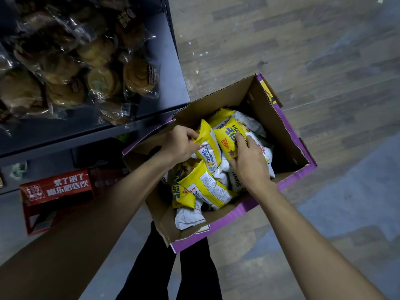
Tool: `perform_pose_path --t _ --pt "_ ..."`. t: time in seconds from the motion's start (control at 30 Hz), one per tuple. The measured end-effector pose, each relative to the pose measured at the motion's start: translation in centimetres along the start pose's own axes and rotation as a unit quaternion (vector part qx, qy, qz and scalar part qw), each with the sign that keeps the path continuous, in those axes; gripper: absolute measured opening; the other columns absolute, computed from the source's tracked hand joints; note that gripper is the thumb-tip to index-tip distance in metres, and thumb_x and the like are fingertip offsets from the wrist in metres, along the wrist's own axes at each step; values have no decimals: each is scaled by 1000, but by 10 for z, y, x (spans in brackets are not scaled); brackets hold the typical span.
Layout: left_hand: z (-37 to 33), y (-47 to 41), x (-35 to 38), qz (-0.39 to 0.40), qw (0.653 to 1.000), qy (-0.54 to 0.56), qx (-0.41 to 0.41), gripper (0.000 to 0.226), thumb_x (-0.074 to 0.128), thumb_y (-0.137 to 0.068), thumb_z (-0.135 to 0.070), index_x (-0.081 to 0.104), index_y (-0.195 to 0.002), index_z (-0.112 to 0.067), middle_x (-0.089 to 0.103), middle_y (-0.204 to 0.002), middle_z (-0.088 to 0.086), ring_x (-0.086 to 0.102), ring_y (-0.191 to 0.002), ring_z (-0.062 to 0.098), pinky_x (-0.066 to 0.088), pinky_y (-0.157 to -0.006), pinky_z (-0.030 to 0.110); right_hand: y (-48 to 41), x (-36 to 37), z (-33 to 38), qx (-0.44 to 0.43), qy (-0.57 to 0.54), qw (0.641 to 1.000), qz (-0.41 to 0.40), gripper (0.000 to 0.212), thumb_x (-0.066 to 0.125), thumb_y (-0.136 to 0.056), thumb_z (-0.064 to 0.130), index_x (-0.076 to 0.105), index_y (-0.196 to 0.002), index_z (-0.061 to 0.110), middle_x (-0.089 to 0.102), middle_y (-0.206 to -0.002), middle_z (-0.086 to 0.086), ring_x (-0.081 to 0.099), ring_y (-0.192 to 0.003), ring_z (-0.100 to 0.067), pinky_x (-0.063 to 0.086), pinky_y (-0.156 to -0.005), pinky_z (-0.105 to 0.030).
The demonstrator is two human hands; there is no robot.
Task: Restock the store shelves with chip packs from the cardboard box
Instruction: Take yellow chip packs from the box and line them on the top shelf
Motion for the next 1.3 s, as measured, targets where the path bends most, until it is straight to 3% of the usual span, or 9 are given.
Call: perform_pose_path --t 0.23,0.3,0.4,0.6,0.83,0.97,1.07,1.17,1.3 --pt "-5 -2 3 140 987 28 -70 11 73 -81 -13 70 -90 -8 71 -87 6 66 -76 16 57 -79 30 0 2 1 8 2 1000 -1 69 61 -89 16 29 -151 18 37 -145 -25 41 -128 -43 37 -106 -50" --pt "-11 4 10 169 985 12 -25 19 72 -82 -6 67 -98 -14 66 -89 0 62 -77 11 52 -71 22 1 2 1 6 1 1000 -4 67 61 -90 17 30 -150 17 38 -145 -25 41 -129 -43 36 -107 -49" --pt "-7 8 18 150 986 8 75 42 69 -75 8 62 -111 -13 55 -109 5 57 -97 15 53 -84 28 2 1 0 7 -6 1000 -5 64 60 -92 21 31 -150 18 38 -144 -24 42 -128 -42 37 -106 -48" --pt "5 6 33 156 975 52 151 33 64 -72 -2 49 -99 -15 56 -102 0 58 -102 19 49 -94 43 5 -3 1 3 -6 1000 -2 71 64 -86 15 32 -149 17 41 -143 -22 44 -125 -41 38 -103 -46" --pt "-12 32 19 3 975 22 219 39 65 -83 -30 49 -118 -25 62 -100 -4 62 -91 16 51 -80 40 11 -21 -3 17 -24 998 -51 63 62 -89 17 36 -146 18 54 -127 -15 54 -111 -38 46 -83 -45" --pt "-38 70 4 -207 905 -214 305 38 59 -87 -33 57 -121 -17 57 -93 3 60 -72 28 44 -53 37 17 -37 -6 88 -15 992 -89 60 60 -91 23 35 -146 22 56 -121 -12 56 -107 -38 44 -72 -42" --pt "-45 79 4 -285 876 -259 292 37 67 -86 -33 65 -120 -16 57 -85 2 58 -65 21 35 -47 30 25 -42 -7 102 9 988 -118 68 60 -92 28 26 -151 32 53 -125 -9 56 -107 -36 38 -67 -39" --pt "-34 70 21 -245 885 -305 254 33 67 -84 -35 66 -112 -17 55 -85 1 58 -65 21 29 -46 27 32 -36 -6 110 27 988 -106 63 59 -92 30 31 -148 35 43 -136 -7 52 -112 -33 41 -69 -40" --pt "-10 57 44 -137 909 -341 194 41 63 -86 -37 57 -118 -13 55 -97 8 63 -71 31 49 -48 36 34 -18 -4 125 43 990 -38 69 58 -93 39 25 -151 27 34 -145 -12 44 -124 -35 47 -82 -43"
Point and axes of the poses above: each hand's wrist, its own y-axis away from the middle knuckle, its own x-axis out of the palm, z = x × y, the point moved 3 cm from there along -y, towards the middle knuckle
